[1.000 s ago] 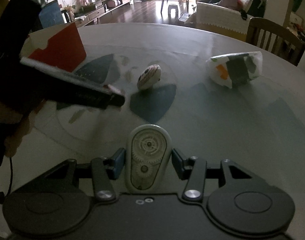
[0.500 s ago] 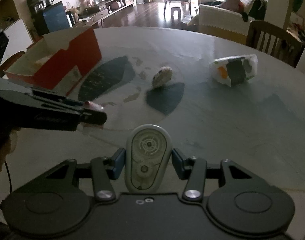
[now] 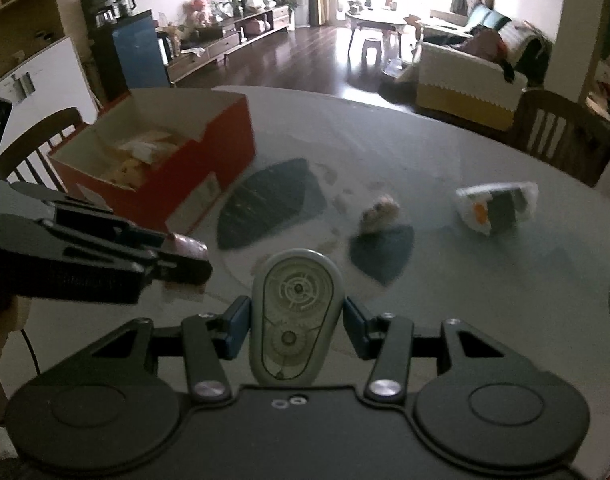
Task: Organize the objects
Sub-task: 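Carry red-and-white item with left gripper and gear dispenser with right gripper over the box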
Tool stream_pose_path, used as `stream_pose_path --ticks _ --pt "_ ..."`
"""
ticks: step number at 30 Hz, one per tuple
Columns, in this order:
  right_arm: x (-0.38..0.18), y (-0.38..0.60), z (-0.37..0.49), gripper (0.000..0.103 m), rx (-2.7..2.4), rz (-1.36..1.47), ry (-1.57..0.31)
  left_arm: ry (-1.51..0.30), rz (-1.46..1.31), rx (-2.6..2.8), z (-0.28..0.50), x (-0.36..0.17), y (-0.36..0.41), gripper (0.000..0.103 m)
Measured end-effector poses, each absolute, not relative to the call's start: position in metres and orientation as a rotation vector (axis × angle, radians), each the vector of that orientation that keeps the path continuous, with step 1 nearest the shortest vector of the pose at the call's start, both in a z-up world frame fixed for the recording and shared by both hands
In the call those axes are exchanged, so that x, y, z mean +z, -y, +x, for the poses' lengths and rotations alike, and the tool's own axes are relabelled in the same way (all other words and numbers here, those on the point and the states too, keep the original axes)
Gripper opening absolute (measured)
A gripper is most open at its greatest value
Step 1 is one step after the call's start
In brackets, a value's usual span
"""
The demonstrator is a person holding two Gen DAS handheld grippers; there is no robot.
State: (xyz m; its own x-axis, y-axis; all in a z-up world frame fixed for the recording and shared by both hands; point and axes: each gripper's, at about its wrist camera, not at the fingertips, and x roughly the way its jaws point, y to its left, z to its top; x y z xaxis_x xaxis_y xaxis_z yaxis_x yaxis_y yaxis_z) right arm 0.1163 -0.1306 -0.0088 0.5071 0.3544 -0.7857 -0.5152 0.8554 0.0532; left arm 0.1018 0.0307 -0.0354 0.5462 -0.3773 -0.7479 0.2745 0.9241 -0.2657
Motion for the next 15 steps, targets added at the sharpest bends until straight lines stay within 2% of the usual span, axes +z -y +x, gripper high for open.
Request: stream_pose_path --ticks 15 --pt "0.012 0.029 0.120 0.050 0.573 -0.248 -0.848 -0.827 -0.081 -0.353 0.101 0.003 -0.131 0.028"
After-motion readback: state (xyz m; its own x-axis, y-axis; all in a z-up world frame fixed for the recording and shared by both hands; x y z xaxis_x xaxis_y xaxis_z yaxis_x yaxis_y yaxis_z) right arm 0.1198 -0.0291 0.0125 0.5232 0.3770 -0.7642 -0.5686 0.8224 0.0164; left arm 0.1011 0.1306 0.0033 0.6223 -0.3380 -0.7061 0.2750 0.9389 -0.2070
